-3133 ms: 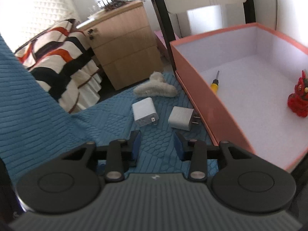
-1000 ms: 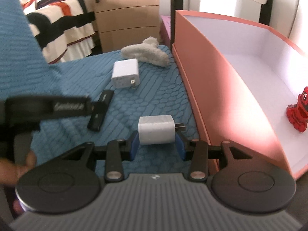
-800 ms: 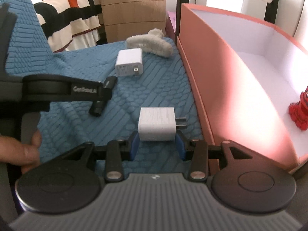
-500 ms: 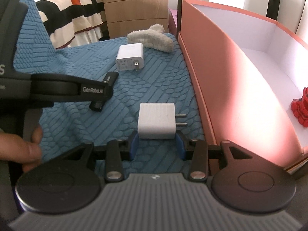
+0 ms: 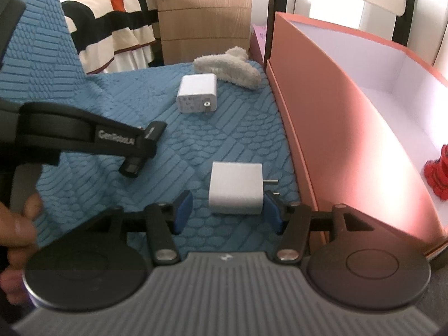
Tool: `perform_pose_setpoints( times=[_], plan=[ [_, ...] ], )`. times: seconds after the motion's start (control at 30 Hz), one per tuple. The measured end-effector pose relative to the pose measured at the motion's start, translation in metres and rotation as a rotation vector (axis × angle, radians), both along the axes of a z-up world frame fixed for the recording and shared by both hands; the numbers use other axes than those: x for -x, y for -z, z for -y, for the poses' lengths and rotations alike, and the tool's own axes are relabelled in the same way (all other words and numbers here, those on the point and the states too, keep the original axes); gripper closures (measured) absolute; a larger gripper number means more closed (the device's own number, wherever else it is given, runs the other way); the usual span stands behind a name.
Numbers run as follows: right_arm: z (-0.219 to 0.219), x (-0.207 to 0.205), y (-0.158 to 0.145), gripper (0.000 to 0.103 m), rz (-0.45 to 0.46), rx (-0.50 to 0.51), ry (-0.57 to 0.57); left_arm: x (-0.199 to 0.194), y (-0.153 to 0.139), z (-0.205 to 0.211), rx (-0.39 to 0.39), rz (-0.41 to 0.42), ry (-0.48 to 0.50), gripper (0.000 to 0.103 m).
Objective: Organize rigid objects
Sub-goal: 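Lift the charger toward the pink box with the right gripper while the left gripper lifts the USB stick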
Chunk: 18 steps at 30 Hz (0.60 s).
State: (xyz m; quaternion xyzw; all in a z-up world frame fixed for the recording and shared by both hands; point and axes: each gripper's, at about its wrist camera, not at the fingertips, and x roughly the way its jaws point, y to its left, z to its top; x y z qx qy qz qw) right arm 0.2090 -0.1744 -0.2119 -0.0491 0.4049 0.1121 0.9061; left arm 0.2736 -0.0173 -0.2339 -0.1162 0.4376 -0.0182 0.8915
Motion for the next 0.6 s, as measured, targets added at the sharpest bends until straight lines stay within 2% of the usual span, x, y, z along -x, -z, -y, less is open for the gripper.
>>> perform_pose_setpoints(
  times=[0.13,0.17,0.23,0.5,0.6],
  plan=[
    [-0.005,-0.003,0.005,0.047,0.039,0.030,0.011,0.001,-0.002,-0.003,0.020,-0.007,-0.015,0.076],
    [-0.007,-0.005,0.007,0.047,0.035,0.038,0.021,0.003,-0.003,-0.004,0.027,-0.010,-0.023,0.076],
    [-0.008,-0.009,0.009,0.054,0.023,0.052,0.041,0.005,-0.003,-0.006,0.043,-0.015,-0.033,0.076],
    [-0.003,-0.018,-0.003,0.055,-0.027,0.033,0.002,0.011,-0.005,-0.016,0.115,-0.030,-0.085,0.076],
    [-0.002,-0.019,-0.010,0.055,-0.040,0.023,-0.024,0.012,-0.011,-0.016,0.119,-0.021,-0.105,0.076]
  ],
)
